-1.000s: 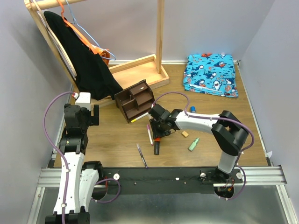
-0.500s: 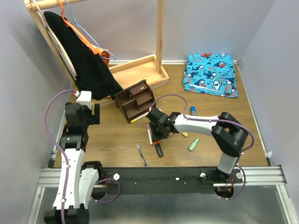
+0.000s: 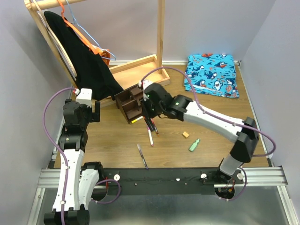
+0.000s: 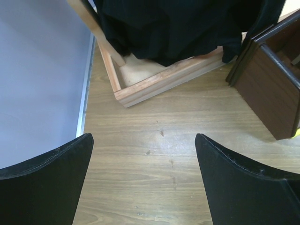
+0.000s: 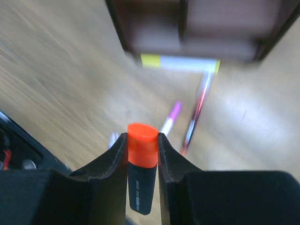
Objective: Sort the stationery into containers
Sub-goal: Place the stationery in the storage box.
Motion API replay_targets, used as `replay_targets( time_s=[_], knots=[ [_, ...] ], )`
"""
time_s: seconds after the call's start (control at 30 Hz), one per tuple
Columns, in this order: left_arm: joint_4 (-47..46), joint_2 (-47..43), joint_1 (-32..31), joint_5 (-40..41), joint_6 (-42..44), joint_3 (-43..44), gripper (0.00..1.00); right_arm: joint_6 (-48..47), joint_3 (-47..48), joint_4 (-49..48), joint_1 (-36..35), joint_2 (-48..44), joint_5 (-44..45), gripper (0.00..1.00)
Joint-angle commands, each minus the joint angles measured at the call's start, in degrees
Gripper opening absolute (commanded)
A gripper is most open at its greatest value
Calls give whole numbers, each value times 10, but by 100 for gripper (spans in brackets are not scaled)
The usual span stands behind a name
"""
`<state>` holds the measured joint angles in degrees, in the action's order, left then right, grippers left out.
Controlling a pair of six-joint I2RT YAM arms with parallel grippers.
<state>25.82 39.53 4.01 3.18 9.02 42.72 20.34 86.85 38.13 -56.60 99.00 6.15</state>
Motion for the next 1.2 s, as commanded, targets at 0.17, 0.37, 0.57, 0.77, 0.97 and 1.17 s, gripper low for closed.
replay_targets(
  time_s=[0.17,0.37,0.57,0.77,0.97,1.17],
  knots=[
    [-16,-46,-1,-45,-13,-20,99,-243,-127,-586,2,-89,14,1],
    [-14,-50,-1,-52,-17,-38,99,-275,-158,-810,2,-27,-6,1],
    [-19,-38,-1,-49,-22,-41,99,-280,-147,-887,18,44,-34,1],
    [1,-27,-1,-39,-24,-26,99,-276,-126,-938,45,107,-48,1],
    [12,-28,-1,-20,-28,-25,99,-254,-113,-943,55,151,-57,1],
    [23,-31,-1,-13,-42,-21,99,-241,-99,-946,56,189,-58,1]
  ],
)
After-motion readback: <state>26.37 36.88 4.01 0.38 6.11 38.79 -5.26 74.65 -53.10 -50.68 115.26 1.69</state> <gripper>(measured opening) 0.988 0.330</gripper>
